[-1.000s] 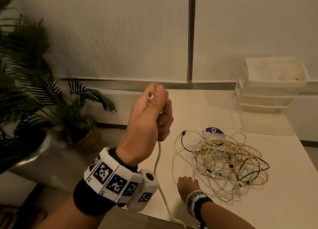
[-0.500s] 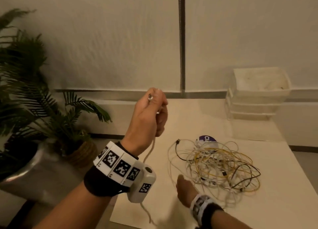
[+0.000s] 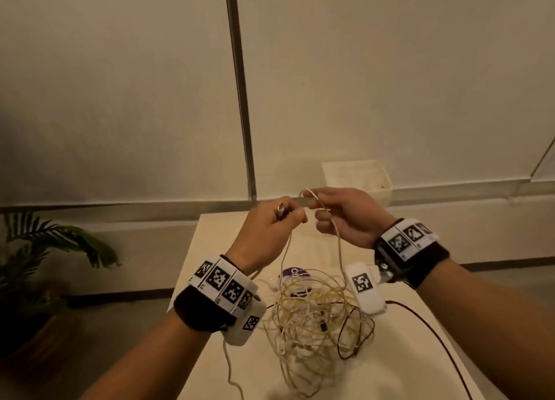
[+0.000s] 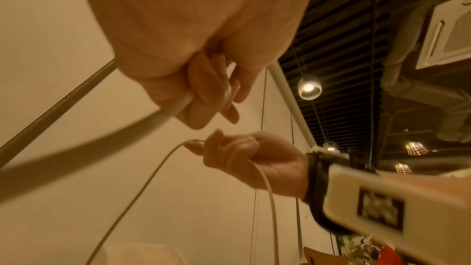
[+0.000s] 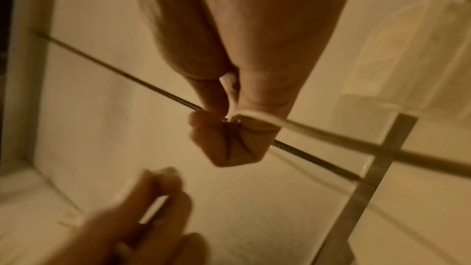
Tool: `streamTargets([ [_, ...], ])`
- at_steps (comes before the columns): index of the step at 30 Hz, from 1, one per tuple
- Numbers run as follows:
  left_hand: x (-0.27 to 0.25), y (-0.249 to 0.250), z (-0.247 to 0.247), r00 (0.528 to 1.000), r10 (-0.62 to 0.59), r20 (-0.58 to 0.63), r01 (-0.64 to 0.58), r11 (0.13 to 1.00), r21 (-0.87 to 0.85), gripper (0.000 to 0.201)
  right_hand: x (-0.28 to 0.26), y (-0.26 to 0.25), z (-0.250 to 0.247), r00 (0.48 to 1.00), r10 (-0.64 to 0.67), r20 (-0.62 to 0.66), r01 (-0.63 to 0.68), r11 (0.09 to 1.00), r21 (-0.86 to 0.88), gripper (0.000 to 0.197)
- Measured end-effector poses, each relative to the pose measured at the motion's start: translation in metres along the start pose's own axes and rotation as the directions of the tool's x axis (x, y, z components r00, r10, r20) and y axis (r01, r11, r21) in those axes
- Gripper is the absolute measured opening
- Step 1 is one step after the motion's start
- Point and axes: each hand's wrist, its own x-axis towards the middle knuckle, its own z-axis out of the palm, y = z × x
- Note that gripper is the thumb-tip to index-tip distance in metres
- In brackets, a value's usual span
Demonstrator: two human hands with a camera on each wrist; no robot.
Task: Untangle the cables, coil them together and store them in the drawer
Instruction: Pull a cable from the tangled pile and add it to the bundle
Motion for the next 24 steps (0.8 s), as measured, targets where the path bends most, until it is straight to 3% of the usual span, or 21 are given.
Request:
streamTargets([
  [4,0.002,-0.002,0.015,0.999,-0.005,0.046,0.001,0.996,0.084,0.013,0.005,-0.012,0.005,1.000,0.013,0.011,-0.015,0.975,0.223,0.020],
  [7,-0.001,-0.004,0.022,0.998,-0.035,0.052,0.024,0.980,0.199,0.010,0.004,-0.013,0.007,0.998,-0.025,0.055,0.021,0.997,0.076,0.029],
  [11,0.003,-0.008,0.010,0.992,-0.023,-0.121,0.055,0.962,0.269,0.020,-0.002,-0.019,0.009,0.979,-0.055,0.195,0.099,0.970,-0.223,0.038],
  [14,0.008,-0.010,0.002,0.983,-0.059,-0.176,0.087,0.984,0.157,0.024,-0.009,-0.026,0.000,0.965,-0.114,0.235,0.156,0.973,-0.168,0.044],
  [17,0.008,-0.005,-0.001,0.979,-0.135,-0.150,0.128,0.990,-0.055,0.032,-0.017,-0.024,-0.010,0.946,-0.084,0.314,0.153,0.967,-0.204,0.047],
  [19,0.013,0.003,-0.001,0.979,-0.173,-0.104,0.145,0.962,-0.231,0.038,-0.020,-0.015,-0.018,0.935,-0.053,0.351,0.161,0.945,-0.286,0.049],
  [24,0.028,0.019,-0.001,0.957,-0.251,-0.145,0.154,0.863,-0.482,0.043,-0.039,0.024,-0.043,0.939,0.007,0.343,0.169,0.861,-0.479,0.049],
])
